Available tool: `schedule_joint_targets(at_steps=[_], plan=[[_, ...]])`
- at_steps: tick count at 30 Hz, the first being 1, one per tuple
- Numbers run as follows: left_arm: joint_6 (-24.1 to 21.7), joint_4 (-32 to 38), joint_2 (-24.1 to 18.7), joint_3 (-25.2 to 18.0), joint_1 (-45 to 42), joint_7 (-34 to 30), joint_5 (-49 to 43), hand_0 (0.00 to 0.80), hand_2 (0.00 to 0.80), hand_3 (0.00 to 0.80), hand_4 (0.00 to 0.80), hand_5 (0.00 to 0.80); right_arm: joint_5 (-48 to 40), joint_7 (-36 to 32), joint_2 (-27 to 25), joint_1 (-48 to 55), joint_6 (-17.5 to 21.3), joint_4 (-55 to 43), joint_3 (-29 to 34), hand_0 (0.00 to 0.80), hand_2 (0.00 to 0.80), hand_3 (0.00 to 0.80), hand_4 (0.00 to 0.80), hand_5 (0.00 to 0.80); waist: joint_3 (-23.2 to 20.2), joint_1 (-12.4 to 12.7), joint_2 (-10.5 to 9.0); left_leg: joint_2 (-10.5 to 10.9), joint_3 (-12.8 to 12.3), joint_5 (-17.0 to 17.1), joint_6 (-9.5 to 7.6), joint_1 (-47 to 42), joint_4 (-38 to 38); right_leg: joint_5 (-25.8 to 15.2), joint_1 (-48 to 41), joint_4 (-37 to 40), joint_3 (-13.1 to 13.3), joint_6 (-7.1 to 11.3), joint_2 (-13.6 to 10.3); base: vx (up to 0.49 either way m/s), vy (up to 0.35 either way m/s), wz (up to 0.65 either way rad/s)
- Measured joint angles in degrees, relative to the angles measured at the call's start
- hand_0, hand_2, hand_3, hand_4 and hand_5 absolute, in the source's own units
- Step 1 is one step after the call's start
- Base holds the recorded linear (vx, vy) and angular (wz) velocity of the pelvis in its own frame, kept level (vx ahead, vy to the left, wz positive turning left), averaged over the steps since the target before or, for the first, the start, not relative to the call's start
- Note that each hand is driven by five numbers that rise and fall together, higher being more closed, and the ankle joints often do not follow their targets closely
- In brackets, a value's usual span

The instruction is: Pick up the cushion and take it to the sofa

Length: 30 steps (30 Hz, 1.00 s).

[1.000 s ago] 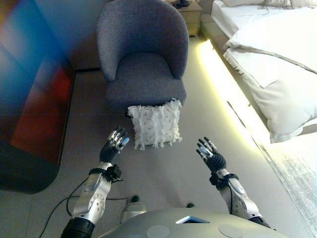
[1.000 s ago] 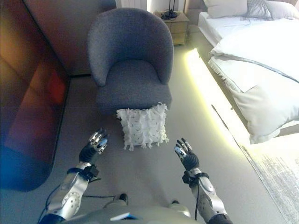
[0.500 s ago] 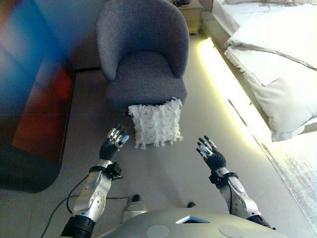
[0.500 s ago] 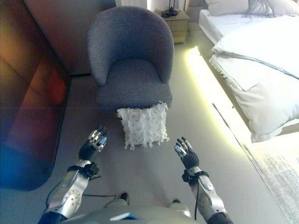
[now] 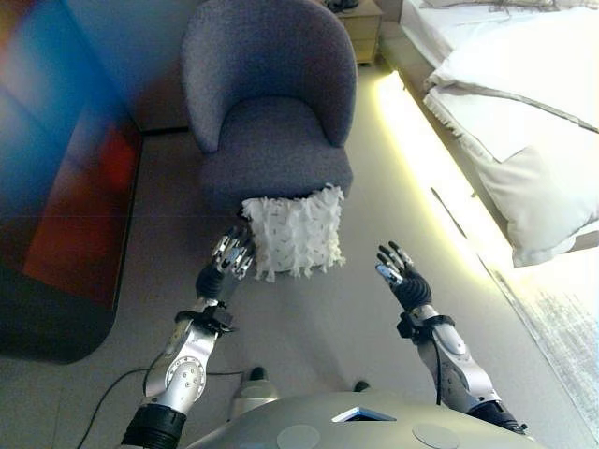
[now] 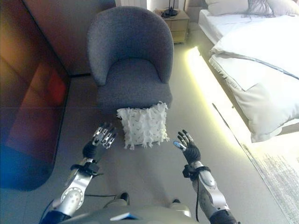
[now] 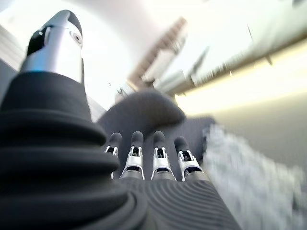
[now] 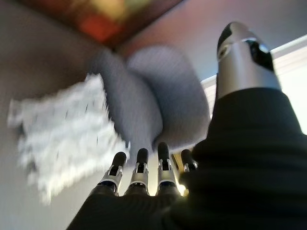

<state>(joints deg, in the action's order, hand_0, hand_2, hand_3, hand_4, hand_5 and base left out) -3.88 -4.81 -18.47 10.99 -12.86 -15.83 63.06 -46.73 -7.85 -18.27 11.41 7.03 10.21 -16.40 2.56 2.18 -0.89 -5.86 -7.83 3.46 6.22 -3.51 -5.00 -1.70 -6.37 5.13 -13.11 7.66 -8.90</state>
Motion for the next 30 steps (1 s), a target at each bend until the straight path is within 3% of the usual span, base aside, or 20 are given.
schedule_joint_targets(at_steps=[5,10,17,25,30], plan=[[6.2,0.1,2.7,-0.2,1.1,-9.7,14.5,0.000,0.000,0.000,0.000,0.000,-22.7,-18.0,3.6,-0.2,-5.5,-0.7,0.0,0.000,0.000,0.000,0.000,0.000,0.4,0.1,-0.02,0.0,0.0,0.0,-0.01,0.0,0.0,0.0,0.0,0.0,0.0,0.01,0.0,0.000,0.000,0.00],[12.3,-0.2,7.4,-0.5,1.3,-11.3,24.2,0.000,0.000,0.000,0.000,0.000,-35.8,-29.7,8.8,-0.3,-12.5,-0.7,-0.3,0.000,0.000,0.000,0.000,0.000,0.4,0.1,-0.05,0.0,0.0,0.0,-0.01,0.0,0.0,0.0,-0.2,0.0,-0.2,0.05,-0.1,0.000,0.000,0.00],[15.8,-0.3,8.5,-1.2,0.6,-12.0,26.6,0.000,0.000,0.000,0.000,0.000,-37.4,-33.8,8.6,0.0,-15.2,-0.7,-0.1,0.000,0.000,0.000,0.000,0.000,0.4,0.1,-0.02,0.1,0.0,0.0,-0.03,0.1,0.0,0.1,-0.2,0.0,-0.3,0.11,-0.1,0.000,0.000,0.00],[15.9,-0.3,8.5,-1.0,0.6,-11.9,26.6,0.000,0.000,0.000,0.000,0.000,-37.4,-33.7,8.5,0.1,-15.2,-0.6,-0.3,0.000,0.000,0.000,0.000,0.000,-0.1,0.1,0.51,0.1,0.0,0.0,-0.08,0.0,0.0,0.1,-0.2,0.0,-0.3,0.11,-0.2,0.000,0.000,0.00],[12.6,-0.3,8.1,-0.9,0.6,-9.4,22.7,0.000,0.000,0.000,0.000,0.000,-35.2,-30.3,7.8,0.1,-12.0,-0.5,-0.4,0.000,0.000,0.000,0.000,0.000,-0.5,0.0,0.68,0.1,0.0,0.1,-0.10,0.0,0.0,0.1,-0.2,0.0,-0.3,0.10,-0.2,0.000,0.000,0.00]])
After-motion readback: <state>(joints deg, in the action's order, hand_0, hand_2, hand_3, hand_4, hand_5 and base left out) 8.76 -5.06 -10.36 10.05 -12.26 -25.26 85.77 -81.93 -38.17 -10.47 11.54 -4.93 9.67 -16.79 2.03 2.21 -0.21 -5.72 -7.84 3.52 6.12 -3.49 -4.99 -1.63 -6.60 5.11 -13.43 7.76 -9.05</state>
